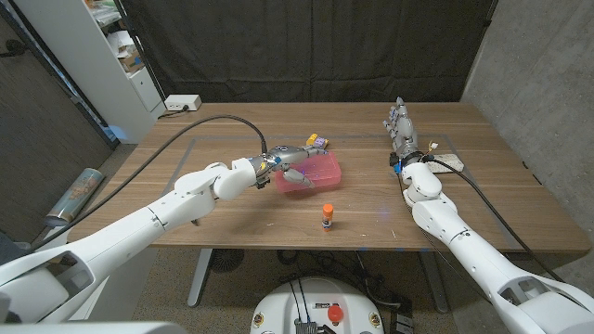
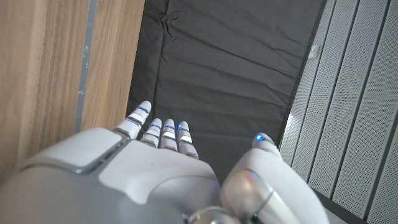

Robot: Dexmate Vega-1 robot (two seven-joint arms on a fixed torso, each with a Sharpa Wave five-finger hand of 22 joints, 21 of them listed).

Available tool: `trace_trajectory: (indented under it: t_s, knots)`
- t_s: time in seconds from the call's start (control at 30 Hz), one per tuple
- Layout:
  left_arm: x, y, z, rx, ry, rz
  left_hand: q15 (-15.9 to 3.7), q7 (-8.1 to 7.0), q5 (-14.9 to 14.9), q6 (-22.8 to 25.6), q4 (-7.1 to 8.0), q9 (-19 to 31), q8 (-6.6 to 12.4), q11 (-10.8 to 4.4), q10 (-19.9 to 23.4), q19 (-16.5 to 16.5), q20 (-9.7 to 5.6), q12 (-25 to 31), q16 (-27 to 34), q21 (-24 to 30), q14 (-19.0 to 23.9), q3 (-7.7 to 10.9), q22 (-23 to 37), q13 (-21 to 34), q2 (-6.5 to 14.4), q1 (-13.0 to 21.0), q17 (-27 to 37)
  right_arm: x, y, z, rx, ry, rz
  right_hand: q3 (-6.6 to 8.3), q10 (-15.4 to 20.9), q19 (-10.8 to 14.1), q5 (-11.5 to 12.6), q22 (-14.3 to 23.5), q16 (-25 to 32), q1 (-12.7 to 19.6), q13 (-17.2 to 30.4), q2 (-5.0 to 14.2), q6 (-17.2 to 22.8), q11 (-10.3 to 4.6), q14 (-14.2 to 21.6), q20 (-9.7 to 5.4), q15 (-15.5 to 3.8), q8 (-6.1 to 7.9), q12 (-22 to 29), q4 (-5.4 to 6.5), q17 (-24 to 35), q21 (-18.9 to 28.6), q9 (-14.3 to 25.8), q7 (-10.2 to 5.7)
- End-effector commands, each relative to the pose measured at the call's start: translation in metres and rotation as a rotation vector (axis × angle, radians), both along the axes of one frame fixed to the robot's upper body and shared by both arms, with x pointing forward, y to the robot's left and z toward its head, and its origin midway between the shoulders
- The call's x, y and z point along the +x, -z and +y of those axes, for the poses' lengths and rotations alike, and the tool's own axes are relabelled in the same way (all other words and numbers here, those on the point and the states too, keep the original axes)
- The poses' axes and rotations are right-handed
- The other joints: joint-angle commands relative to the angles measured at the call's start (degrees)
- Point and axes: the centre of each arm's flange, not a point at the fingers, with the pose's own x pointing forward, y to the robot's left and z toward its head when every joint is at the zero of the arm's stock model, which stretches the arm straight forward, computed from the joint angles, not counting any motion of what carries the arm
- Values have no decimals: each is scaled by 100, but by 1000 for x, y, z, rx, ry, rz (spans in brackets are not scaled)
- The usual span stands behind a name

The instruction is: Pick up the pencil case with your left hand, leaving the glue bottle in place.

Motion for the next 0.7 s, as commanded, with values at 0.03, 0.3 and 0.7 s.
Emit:
trace_trajectory:
  t_s: [0.03,0.3,0.7]
  knots:
    - [-12,-8,7,-28,1,-35,-6,16,23,33,2,33,24,33,-13,556,-518,31,38,22,37,43,12,29,1046,1127,30,-9,-3,2,-3,5,-15,-28,-20,22,20,31,30,75,22,20,25,22,10,24,30,35,10,8,12,51,29,-20]
    - [-21,-18,9,-36,6,-70,1,36,25,40,5,39,23,37,-1,577,-517,39,51,27,45,52,12,35,1039,1157,58,-16,-5,2,-1,13,-28,-34,-19,22,20,31,30,78,22,23,24,23,10,24,31,34,11,6,12,51,29,-22]
    - [-29,-28,17,-46,11,-103,-4,59,28,59,15,48,24,27,7,594,-516,47,68,29,67,65,12,45,1027,1186,96,-20,-9,5,-1,18,-38,-44,-17,23,19,31,31,77,22,26,25,30,13,29,26,34,11,4,13,51,29,-25]
